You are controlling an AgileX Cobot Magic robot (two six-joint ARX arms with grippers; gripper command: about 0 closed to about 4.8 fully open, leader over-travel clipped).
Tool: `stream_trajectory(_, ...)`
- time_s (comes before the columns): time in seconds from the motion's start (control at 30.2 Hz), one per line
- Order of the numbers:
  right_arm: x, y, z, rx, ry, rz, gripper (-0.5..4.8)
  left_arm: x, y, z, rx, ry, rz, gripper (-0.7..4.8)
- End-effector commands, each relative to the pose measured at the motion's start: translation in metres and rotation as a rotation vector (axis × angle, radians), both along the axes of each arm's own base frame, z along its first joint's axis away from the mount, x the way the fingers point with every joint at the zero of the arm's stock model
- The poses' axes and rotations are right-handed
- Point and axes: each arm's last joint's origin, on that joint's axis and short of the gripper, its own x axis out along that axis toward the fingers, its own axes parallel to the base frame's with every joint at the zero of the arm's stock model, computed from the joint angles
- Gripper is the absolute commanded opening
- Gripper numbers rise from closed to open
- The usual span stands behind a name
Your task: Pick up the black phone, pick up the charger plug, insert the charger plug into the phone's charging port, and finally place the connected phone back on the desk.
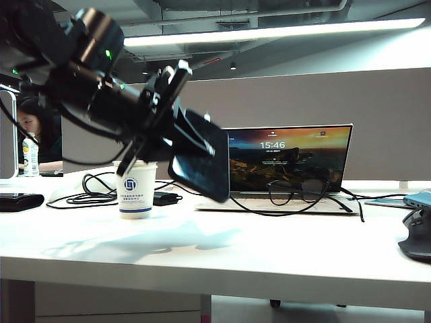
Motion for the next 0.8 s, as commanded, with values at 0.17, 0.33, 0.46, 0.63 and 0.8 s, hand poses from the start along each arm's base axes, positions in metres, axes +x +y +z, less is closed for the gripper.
stream_trajectory(0.17, -0.002, 0.0, 0.003, 0.008, -0.018, 0.003, -0.08, 0.012, -0.005, -0.034, -0.029, 0.187, 0.118, -0.06)
stream_trajectory(0.33, -0.001, 0.0, 0.003, 0.007, -0.016, 0.003, -0.08, 0.014, -0.006, -0.049, -0.025, 0.258, 0.139, -0.06)
stream_trajectory(0.46, 0.002, 0.001, 0.0, 0.0, 0.0, 0.002, -0.08, 0.015, -0.006, -0.054, -0.012, 0.267, 0.152, 0.85)
stream_trajectory(0.63, 0.002, 0.001, 0.0, -0.001, 0.001, 0.002, -0.08, 0.016, -0.005, -0.054, 0.01, 0.242, 0.19, 1.3)
stream_trajectory(0.8, 0.003, 0.002, -0.001, -0.001, 0.005, 0.002, -0.07, 0.015, -0.003, -0.043, 0.03, 0.186, 0.219, 2.38)
